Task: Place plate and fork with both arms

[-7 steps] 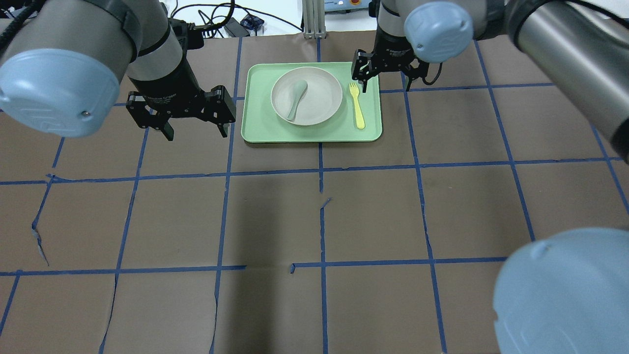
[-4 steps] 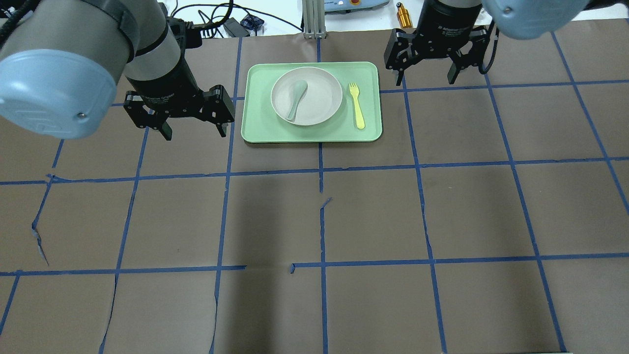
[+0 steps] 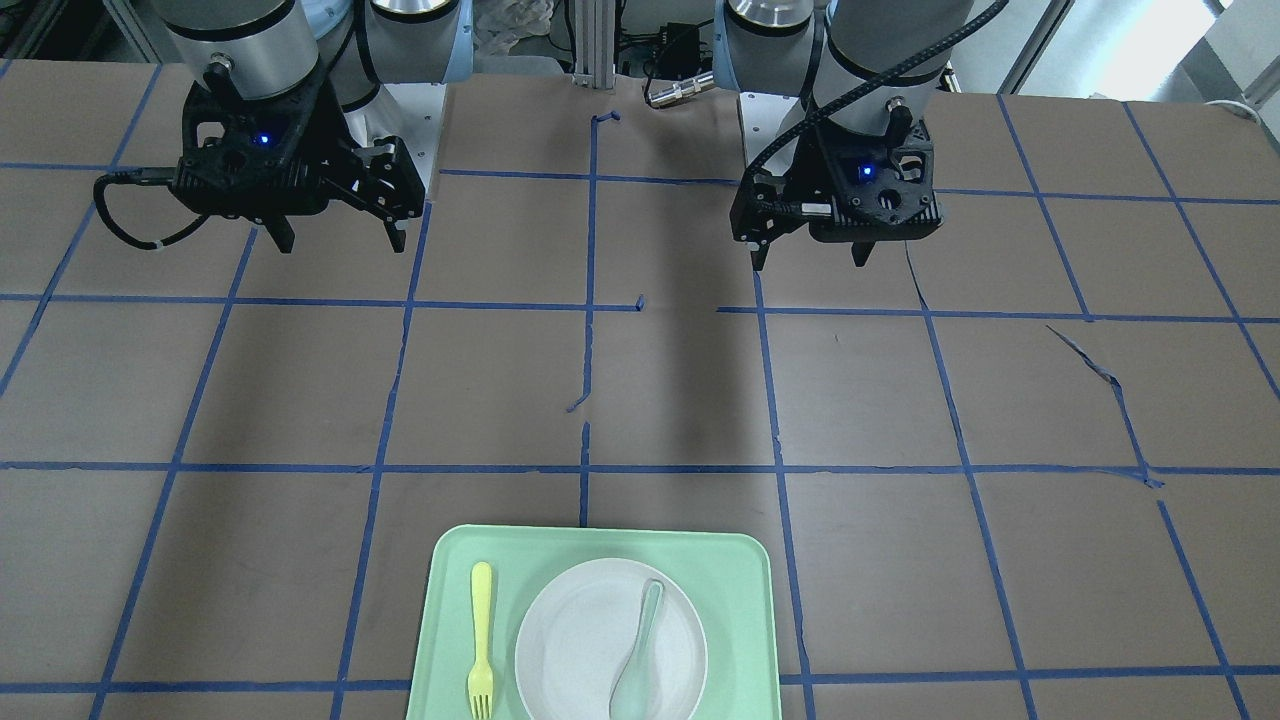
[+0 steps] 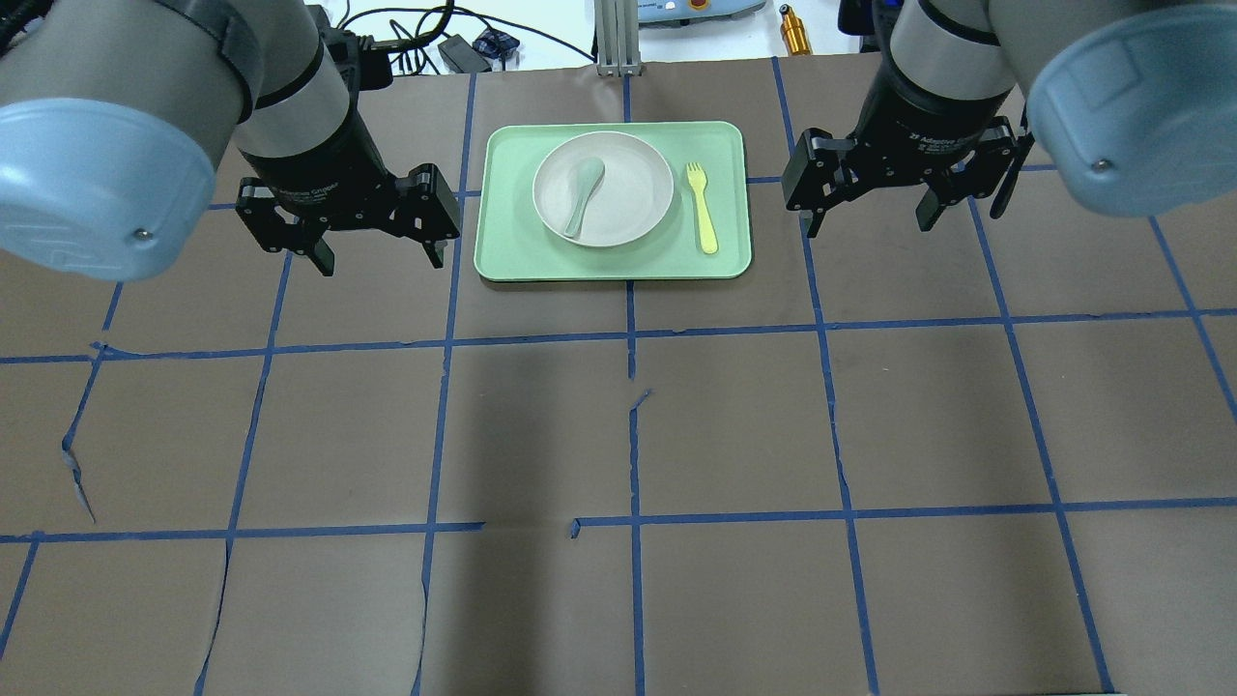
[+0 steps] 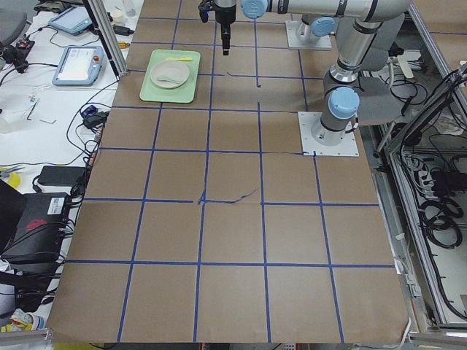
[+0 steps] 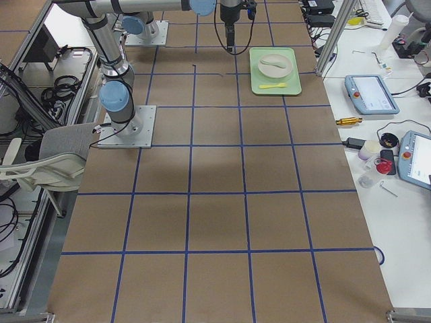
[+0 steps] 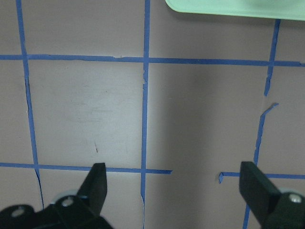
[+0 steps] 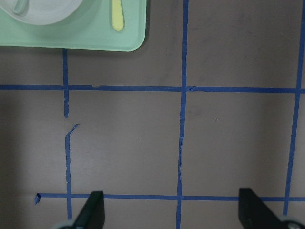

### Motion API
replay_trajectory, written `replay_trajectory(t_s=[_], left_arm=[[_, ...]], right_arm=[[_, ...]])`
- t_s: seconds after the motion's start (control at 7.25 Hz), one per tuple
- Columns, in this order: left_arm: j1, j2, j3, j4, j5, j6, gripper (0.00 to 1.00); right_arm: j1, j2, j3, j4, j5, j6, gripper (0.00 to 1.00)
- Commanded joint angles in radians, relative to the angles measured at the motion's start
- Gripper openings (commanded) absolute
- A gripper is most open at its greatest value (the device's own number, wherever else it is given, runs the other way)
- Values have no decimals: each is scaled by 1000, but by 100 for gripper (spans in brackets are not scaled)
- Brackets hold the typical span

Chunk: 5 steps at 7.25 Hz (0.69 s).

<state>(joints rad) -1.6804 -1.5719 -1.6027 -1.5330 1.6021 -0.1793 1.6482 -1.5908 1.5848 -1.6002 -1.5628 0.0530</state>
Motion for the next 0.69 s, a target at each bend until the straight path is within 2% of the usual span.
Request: replay_trajectory(t_s=[0.0,0.14,0.55], left_arm=[[-1,0,6,-2,-10,-17,100],[-5,3,9,-2,-42,-32,100],[-5,12,7,-4,-37,-34,100]], right_arm=[[2,2,-2,0,-6,1,100],[2,2,-2,2,-17,2,100],[2,3,-5,3,-17,2,100]])
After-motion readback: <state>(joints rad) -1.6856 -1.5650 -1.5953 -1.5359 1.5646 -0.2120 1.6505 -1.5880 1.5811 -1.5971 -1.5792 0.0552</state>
